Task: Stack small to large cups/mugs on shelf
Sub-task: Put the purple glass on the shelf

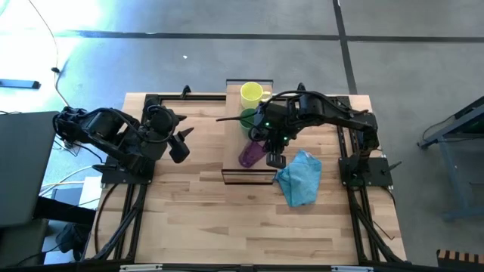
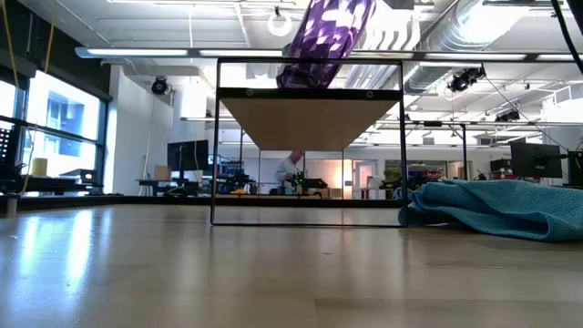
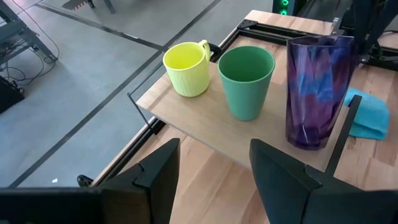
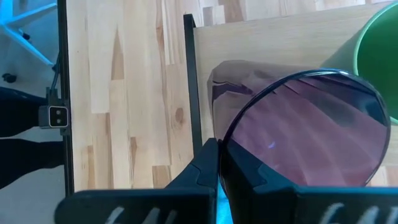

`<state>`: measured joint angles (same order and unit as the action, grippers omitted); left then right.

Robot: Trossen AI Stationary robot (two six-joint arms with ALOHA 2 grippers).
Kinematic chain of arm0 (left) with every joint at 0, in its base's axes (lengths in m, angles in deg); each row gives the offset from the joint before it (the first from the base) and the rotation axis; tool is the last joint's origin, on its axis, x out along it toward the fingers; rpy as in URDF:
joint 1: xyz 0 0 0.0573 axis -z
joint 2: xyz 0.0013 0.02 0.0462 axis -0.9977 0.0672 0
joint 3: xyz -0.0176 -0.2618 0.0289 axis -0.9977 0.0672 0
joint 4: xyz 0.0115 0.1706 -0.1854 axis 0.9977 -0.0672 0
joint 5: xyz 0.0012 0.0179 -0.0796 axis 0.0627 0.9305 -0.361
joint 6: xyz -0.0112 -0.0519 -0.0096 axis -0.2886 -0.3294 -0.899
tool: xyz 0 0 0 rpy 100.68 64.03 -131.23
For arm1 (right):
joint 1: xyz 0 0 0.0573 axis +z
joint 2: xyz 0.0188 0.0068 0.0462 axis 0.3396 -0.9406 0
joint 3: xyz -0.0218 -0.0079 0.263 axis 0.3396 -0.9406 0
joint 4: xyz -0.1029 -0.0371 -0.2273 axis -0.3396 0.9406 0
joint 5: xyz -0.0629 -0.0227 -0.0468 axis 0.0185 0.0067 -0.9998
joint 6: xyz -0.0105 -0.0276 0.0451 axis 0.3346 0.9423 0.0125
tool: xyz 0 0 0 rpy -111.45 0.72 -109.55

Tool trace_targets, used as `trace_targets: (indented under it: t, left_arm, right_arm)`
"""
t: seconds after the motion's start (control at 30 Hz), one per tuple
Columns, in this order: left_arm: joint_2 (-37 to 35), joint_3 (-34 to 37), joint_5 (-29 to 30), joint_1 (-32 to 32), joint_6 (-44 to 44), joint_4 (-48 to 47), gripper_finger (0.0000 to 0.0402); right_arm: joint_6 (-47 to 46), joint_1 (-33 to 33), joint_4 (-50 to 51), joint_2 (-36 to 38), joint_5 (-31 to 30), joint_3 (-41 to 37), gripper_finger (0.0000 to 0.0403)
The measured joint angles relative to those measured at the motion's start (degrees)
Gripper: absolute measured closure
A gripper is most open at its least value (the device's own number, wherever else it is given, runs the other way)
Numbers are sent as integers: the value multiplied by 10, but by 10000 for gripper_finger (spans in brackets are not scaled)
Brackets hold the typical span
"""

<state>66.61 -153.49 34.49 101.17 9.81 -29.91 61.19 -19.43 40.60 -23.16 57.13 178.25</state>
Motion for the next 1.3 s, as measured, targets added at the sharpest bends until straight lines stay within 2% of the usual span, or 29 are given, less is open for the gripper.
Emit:
trace_targets:
  t: [1.3]
  left_arm:
    - [0, 0, -25, 0, 0, -11, 218]
  right_arm:
    - [-10, -2, 0, 17, 0, 12, 403]
